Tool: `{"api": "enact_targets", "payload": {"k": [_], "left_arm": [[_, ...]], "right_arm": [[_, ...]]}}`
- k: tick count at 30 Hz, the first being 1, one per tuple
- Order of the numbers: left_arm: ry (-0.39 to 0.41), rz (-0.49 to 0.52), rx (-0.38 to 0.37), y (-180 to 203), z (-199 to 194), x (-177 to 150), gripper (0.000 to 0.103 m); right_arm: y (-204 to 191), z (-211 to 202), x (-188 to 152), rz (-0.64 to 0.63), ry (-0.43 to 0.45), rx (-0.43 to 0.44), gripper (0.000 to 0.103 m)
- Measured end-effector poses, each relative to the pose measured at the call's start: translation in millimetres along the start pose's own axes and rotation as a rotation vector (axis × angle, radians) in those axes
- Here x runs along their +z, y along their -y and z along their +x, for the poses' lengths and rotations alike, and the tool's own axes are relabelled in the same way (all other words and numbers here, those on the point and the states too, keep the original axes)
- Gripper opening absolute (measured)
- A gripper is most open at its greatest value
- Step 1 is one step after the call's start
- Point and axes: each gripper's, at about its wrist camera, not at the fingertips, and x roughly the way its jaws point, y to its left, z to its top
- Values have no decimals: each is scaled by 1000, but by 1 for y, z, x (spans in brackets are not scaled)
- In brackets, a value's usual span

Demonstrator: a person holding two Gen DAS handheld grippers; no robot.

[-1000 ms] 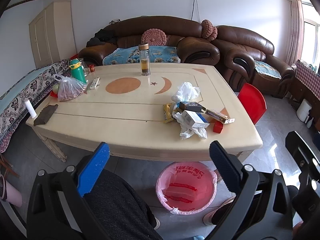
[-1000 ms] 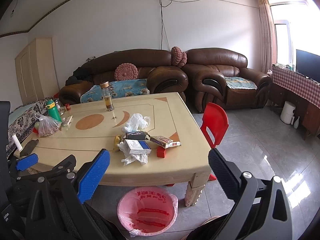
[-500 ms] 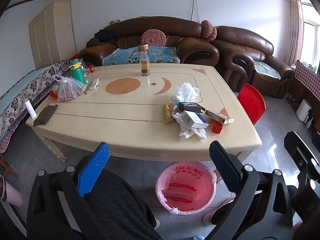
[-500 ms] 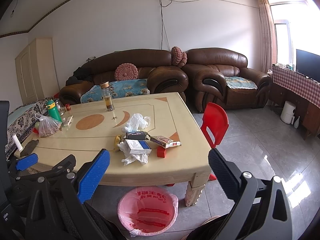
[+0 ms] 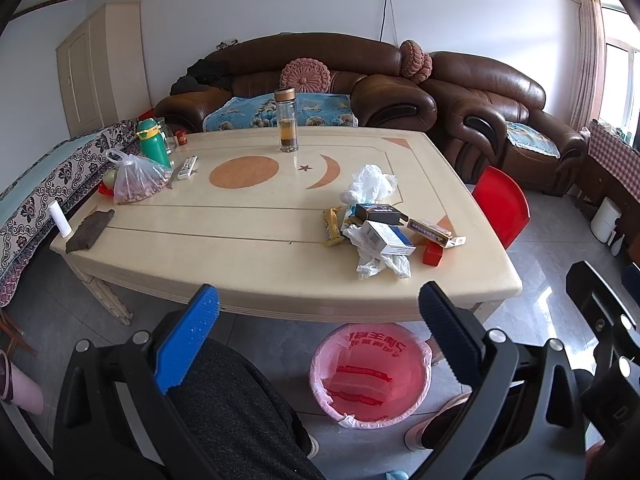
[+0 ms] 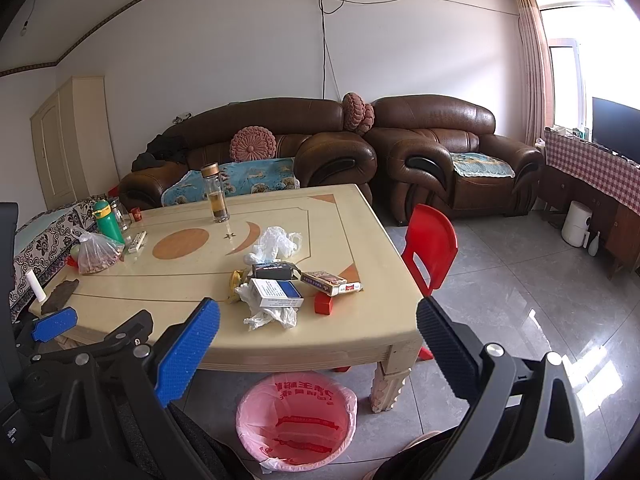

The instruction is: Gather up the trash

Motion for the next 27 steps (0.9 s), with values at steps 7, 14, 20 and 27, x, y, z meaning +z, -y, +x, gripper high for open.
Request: {"api": "enact_targets", "payload": {"k": [7,14,20,27], "left_arm": [[1,0,0,0,0,0,98],[0,0,-1,1,-1,1,98],[2,-1,-1,3,-3,1,98],[2,-1,-2,1,-2,2,98]], "right_arm": [[0,0,0,-1,0,0,97],[0,0,0,2,0,2,97],[0,-1,0,3,1,0,97],[0,-1,0,3,2,0,97]]}}
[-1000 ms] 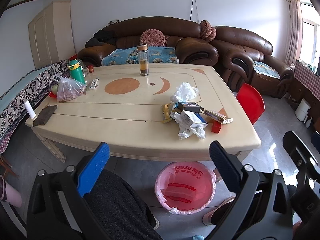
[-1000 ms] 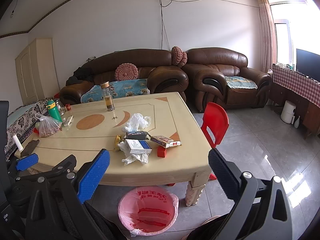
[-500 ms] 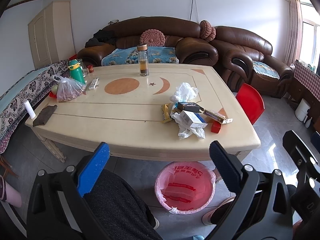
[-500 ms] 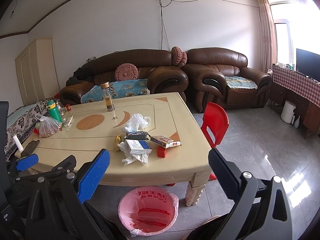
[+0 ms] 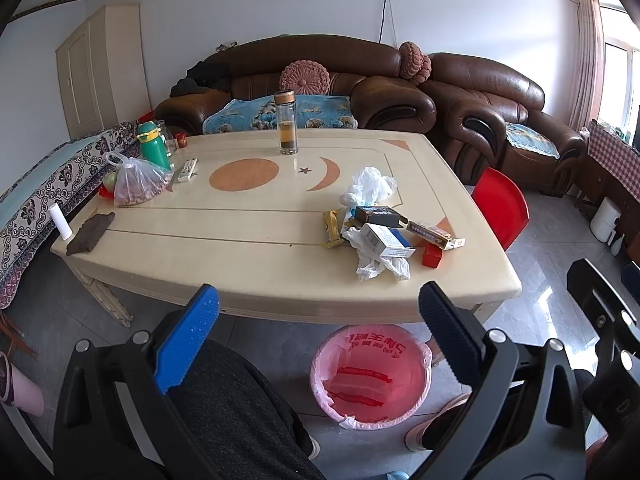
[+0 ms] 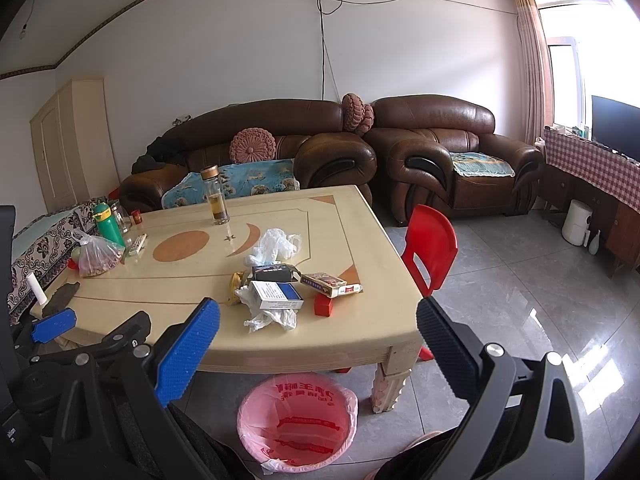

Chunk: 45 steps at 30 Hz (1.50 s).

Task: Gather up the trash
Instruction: 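Move the left tool toward the yellow snack wrapper while the right tool approaches the purple card box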

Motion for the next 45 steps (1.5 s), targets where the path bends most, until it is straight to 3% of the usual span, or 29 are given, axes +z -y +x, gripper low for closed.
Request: {"api": "enact_targets", "payload": {"k": [14,20,28,39,45], "left_arm": [[-42,-10,-5,-13,20,10,98],[-76,-2,-17,-22,44,18,98],[-138,-34,-42,-34,78,30,98],[-186,-54,-44,-40,124,54,98],[-228,-64,-43,-38,155,66,98]], "right_arm": [[5,26,2,-3,-49,18,97],[13,53,4,-24,-87,119,97],[21,81,10,-72,-87,134,96],[36,153,16,-90,-201,241,96],[40,184,30,-105,-214,279,96]]}}
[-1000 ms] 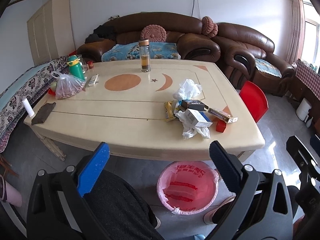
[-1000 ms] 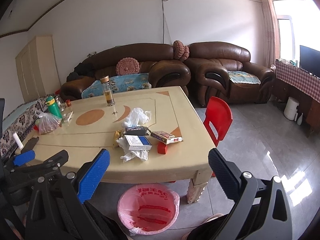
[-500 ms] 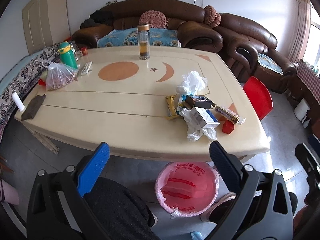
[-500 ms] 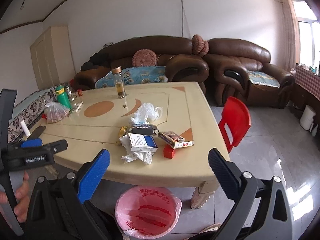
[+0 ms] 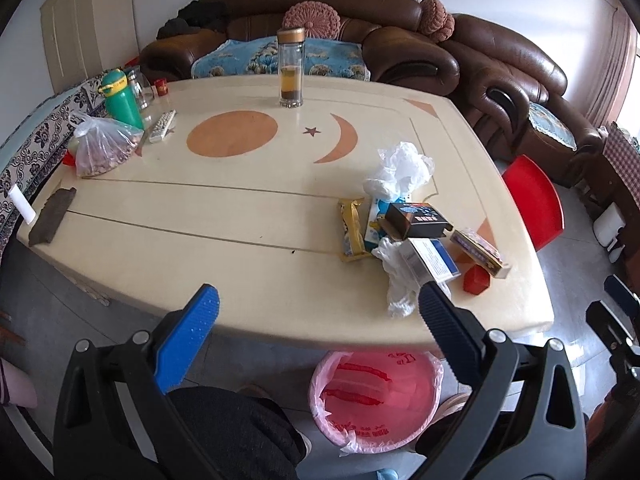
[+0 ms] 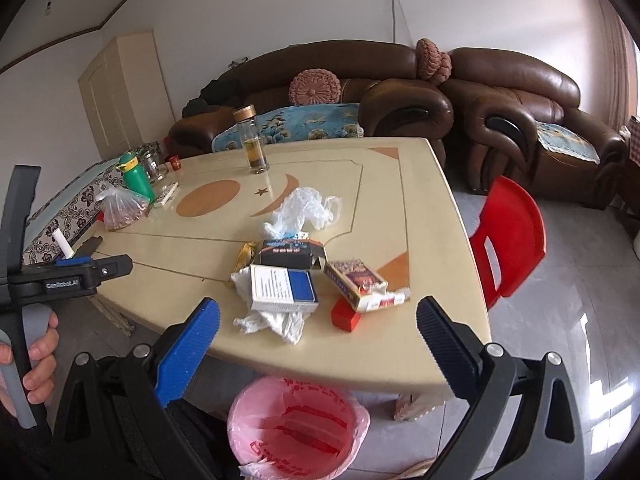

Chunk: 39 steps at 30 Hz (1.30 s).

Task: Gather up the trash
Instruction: 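Move the left tool toward the yellow snack wrapper while the right tool approaches the purple card box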

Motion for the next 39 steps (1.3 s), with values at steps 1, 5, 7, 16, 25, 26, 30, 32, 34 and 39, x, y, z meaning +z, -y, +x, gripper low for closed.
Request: {"api": "enact_targets", "payload": {"k": [1,5,7,16,25,26,30,32,34,39], "left_arm": [[-9,-2,-2,1,6,3,98],[-28,-12,5,2,23,15,98],[-32,-10,9,3,30,19,98],[-75,5,-7,8,62,37,98],[-122,-5,-5,11,103,60,98],[-128,-4,-5,11,107,62,98],[-169,12,-19,18,133,72,98],[-193,19,-27,20,146,76,98],[-218,26,-33,21,159,79,98],[-269,1,-48,14,185,84,98]], "right_arm": [[1,3,3,-4,0,1,96],[6,21,13,-35,-25,-7,96],[8,29,15,-44,-36,-7,96],[29,69,23,-29,-96,37,96],[43,107,28,-67,-139,63,96],[45,113,28,-76,-151,68,96],[51,138,28,-99,-199,119,96],[53,152,28,-115,-225,137,96],[56,166,29,-127,-248,148,96],[63,193,29,-117,-287,178,96]]}}
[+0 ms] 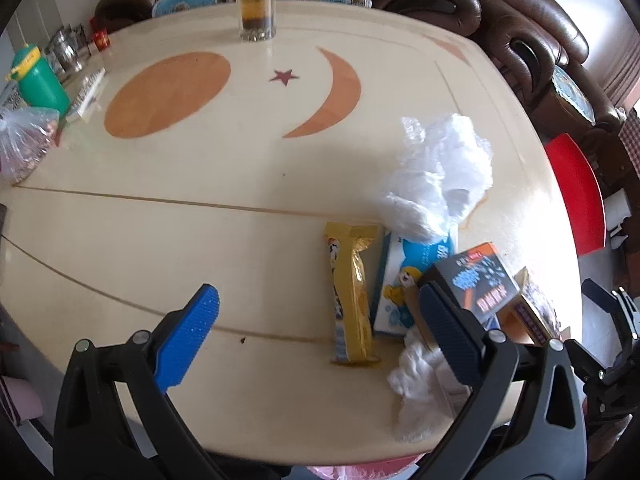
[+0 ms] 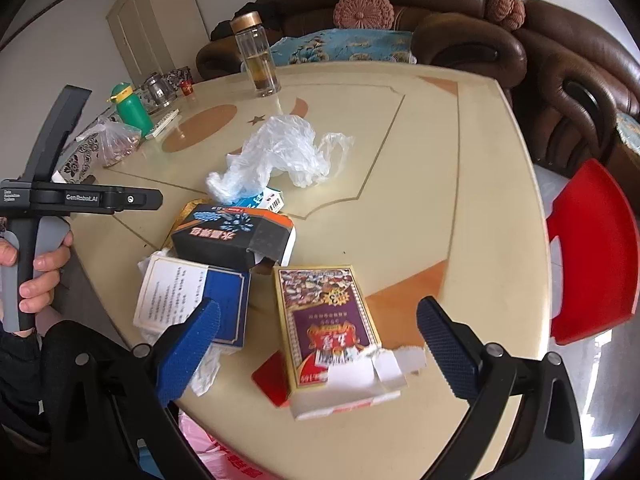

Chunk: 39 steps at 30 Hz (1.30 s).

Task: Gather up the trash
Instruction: 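Move the left tool toward the yellow snack wrapper while the right tool approaches the purple card box, then close the left gripper on the yellow wrapper while the right gripper grasps the purple card box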

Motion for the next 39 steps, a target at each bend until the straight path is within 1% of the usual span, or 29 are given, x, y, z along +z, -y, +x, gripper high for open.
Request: {"api": "enact_targets", "payload": {"k": [2,7,10,13,14,15,16,17,18,21,22,24,26,27,28,30,33,34,35,37,39], "left_arm": [[-19,-23,-25,-4,8,2,98],[-70,-44,-58,-10,26,2,98],[-80,-48,-52,-12,34,0,98],[-99,-62,-62,-15,41,0,97],[-102,-67,-67,-17,42,0,97],[-104,-74,-72,-18,44,0,96],[-106,-84,-78,-19,45,0,93],[-109,-90,-80,-21,46,0,88],[-121,-90,-84,-21,49,0,86],[-148,-95,-88,-23,55,-5,86],[-141,-89,-76,-22,55,-6,86],[-145,-83,-81,-19,54,-6,86],[-138,-74,-58,-15,56,-7,85],[-133,-74,-57,-14,56,-7,81],[-132,-73,-52,-13,56,-7,79],[-137,-57,-36,-8,56,-7,72],[-152,-42,-45,0,55,-8,63],[-155,-37,-43,2,54,-7,62],[-158,-33,-39,4,54,-6,60],[-163,-37,-44,4,54,-5,53],[-175,-47,-70,5,52,-4,38]], "right_arm": [[3,7,1,4,-5,5,96],[8,23,4,-1,-28,16,96],[10,35,4,-4,-50,32,96],[16,46,3,18,-74,48,96],[19,49,2,34,-78,69,94],[22,51,2,48,-79,84,86],[23,52,1,54,-81,86,74],[25,53,0,62,-84,87,70],[27,54,-1,68,-88,91,68],[29,55,-3,77,-87,105,68],[28,55,-3,72,-88,98,68],[25,55,-4,63,-86,85,68],[22,54,-4,50,-84,68,68],[21,54,-5,43,-82,60,67],[19,54,-5,34,-80,42,61],[19,54,-5,32,-77,28,61],[18,54,-5,31,-75,18,61],[17,54,-6,25,-75,10,60],[17,54,-6,31,-71,4,60],[19,54,-6,49,-68,5,60],[21,52,-7,60,-64,-10,60]]}}
